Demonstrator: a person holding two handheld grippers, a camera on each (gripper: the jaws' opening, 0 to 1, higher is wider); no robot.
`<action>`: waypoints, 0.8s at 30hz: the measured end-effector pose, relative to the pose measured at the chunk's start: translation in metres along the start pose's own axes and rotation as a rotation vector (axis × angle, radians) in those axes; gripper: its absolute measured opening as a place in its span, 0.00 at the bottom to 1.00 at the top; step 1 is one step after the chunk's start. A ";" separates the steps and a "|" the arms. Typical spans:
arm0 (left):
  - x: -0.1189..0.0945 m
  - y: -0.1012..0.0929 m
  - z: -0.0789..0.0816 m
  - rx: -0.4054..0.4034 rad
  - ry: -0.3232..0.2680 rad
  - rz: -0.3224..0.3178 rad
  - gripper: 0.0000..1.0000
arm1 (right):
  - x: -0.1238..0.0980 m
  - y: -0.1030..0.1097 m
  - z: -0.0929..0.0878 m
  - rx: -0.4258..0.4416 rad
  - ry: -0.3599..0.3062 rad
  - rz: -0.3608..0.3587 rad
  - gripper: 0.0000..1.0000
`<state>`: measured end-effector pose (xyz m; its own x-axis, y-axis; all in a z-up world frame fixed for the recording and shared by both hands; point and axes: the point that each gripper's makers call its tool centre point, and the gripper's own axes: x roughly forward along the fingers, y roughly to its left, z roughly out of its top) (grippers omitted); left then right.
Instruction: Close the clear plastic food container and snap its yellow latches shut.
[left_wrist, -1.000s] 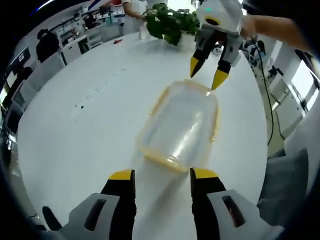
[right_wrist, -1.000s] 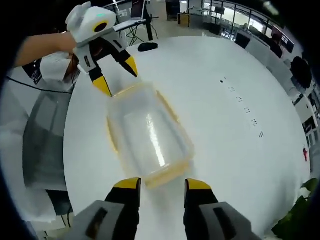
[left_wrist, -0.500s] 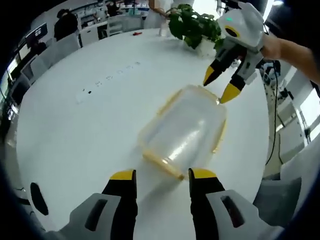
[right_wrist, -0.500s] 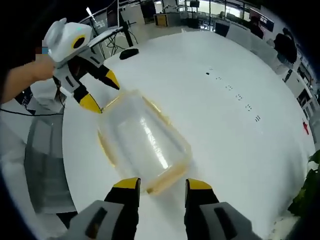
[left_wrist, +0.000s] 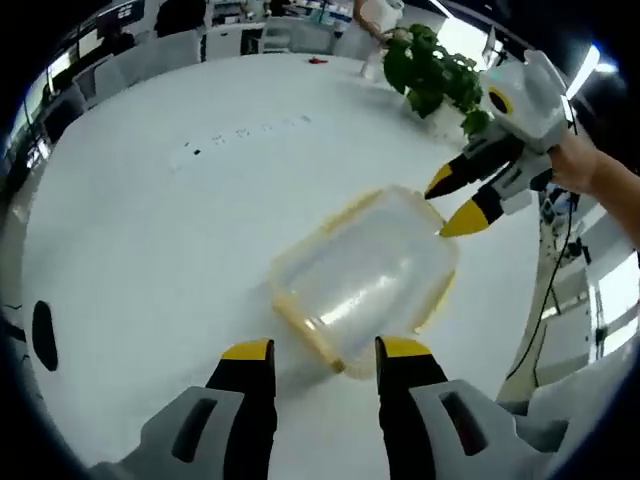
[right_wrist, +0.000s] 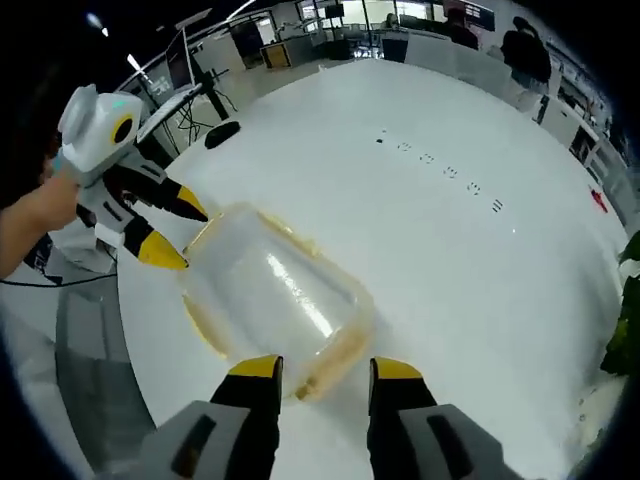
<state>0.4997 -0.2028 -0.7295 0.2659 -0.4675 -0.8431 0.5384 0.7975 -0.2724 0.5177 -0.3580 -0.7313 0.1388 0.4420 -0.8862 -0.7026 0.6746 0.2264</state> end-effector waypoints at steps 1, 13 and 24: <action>0.000 -0.001 0.000 -0.015 -0.003 -0.004 0.37 | 0.000 0.000 0.000 0.005 0.000 -0.001 0.32; 0.007 -0.009 -0.001 -0.087 -0.014 -0.029 0.36 | 0.005 0.001 0.004 0.123 -0.045 0.011 0.33; 0.009 -0.010 0.001 -0.085 -0.017 -0.038 0.35 | 0.008 0.006 0.003 0.228 -0.069 0.066 0.34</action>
<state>0.4980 -0.2154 -0.7342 0.2606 -0.5043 -0.8232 0.4789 0.8079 -0.3434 0.5163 -0.3484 -0.7362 0.1504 0.5232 -0.8388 -0.5368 0.7557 0.3751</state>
